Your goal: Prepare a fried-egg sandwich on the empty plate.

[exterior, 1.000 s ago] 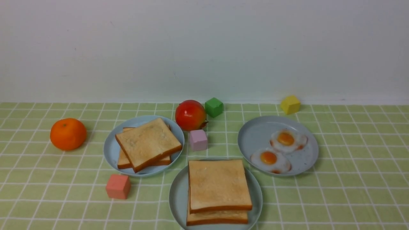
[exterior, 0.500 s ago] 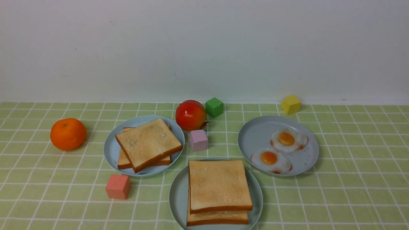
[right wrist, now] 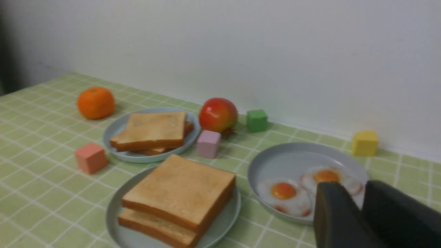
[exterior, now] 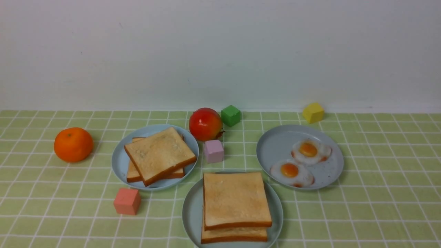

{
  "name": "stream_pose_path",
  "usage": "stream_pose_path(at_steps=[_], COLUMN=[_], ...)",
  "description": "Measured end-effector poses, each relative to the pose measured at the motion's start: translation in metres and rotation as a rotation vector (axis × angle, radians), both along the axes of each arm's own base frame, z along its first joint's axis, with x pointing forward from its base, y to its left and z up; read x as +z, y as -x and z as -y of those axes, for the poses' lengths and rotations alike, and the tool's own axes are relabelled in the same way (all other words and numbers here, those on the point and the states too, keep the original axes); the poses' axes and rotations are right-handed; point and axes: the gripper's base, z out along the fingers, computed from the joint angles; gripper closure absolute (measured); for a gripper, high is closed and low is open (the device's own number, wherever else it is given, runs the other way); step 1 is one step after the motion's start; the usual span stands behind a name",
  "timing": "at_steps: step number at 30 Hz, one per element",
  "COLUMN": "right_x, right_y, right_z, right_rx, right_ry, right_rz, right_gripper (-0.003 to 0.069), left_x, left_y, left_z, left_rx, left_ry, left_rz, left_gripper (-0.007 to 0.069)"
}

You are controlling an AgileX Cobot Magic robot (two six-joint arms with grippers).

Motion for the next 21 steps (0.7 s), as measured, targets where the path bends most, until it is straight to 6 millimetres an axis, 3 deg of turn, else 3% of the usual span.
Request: stream_pose_path(at_steps=[5, 8, 15, 21], right_x=[-0.01, -0.028, -0.098, -0.097], right_y=[-0.004, -0.007, -0.001, -0.001], right_z=[0.006, 0.011, 0.019, 0.02], right_rx=[-0.182, -0.282, -0.437, -0.453], right_ry=[0.001, 0.008, -0.015, -0.025], right_rz=[-0.044, -0.086, -0.218, -0.217], right_gripper=[0.0497, 0.0492, 0.0482, 0.0469], left_x=[0.0, 0.0, 0.0, 0.0], left_y=[0.0, 0.0, 0.0, 0.0], left_z=[0.0, 0.0, 0.0, 0.0], left_rx=[0.0, 0.001, 0.001, 0.001], left_ry=[0.0, 0.0, 0.0, -0.001], left_rz=[0.0, 0.0, 0.001, 0.001], left_gripper=[0.0623, 0.0623, 0.0623, 0.0617])
